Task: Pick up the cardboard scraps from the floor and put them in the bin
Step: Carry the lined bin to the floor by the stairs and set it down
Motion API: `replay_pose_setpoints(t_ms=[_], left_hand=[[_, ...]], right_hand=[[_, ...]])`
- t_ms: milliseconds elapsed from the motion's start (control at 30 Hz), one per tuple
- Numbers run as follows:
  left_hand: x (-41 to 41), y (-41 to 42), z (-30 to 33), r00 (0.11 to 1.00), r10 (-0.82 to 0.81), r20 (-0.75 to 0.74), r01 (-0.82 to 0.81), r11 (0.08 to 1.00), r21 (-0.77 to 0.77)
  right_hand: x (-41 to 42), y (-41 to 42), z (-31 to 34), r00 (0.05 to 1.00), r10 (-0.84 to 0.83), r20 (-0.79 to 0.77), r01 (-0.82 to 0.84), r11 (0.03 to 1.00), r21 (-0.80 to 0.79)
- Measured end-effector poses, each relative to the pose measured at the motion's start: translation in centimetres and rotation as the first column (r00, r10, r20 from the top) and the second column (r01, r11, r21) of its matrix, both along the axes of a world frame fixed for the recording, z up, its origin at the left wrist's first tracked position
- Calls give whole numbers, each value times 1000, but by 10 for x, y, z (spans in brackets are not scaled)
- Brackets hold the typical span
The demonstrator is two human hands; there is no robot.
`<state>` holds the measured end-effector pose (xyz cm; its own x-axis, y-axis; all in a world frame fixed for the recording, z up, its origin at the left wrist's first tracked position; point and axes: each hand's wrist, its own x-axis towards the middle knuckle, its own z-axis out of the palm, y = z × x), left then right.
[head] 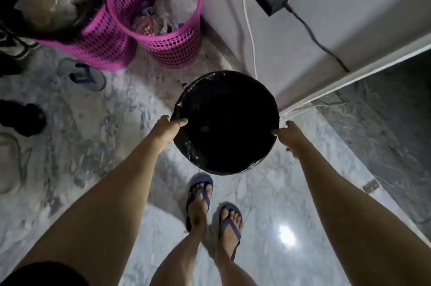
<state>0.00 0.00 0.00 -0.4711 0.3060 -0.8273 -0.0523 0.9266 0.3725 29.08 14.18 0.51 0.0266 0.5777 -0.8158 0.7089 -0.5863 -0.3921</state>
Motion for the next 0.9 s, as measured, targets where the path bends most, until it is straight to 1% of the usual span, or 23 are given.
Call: replay_pose_setpoints(t_ms=[67,100,167,267,333,433,500,600,733,900], left_hand=[[-4,10,-11,1000,-6,7,6,1000,14],[-5,13,-15,1000,3,25,-4,1000,19],[-4,15,-18,998,10,54,-10,1000,9],[-6,17,-12,998,43,55,-42,999,-3],[-8,16,-3,995,78,59,-79,997,14],[-7,15,23,992,52,112,-57,997,42],[-4,13,51,990,54,133,-63,996,67],[2,4,104,988,13,157,-30,994,109],[18,-18,200,982,-44,184,8,981,192],[48,-45,318,978,-140,157,87,949,302]], right_hand=[[-5,5,-13,1000,-11,18,11,1000,-6],[-6,6,-19,1000,-16,17,16,999,-38],[-7,5,-28,999,-34,-20,33,996,-84],[-4,9,-27,994,-108,5,108,994,-15],[2,11,-19,989,-148,19,148,989,18],[13,9,9,990,-136,19,136,991,14],[20,5,38,992,-128,8,128,992,11],[35,-6,92,993,-120,-5,120,992,33],[63,-29,183,989,-144,-43,146,987,61],[105,-76,292,977,-191,-97,203,971,124]])
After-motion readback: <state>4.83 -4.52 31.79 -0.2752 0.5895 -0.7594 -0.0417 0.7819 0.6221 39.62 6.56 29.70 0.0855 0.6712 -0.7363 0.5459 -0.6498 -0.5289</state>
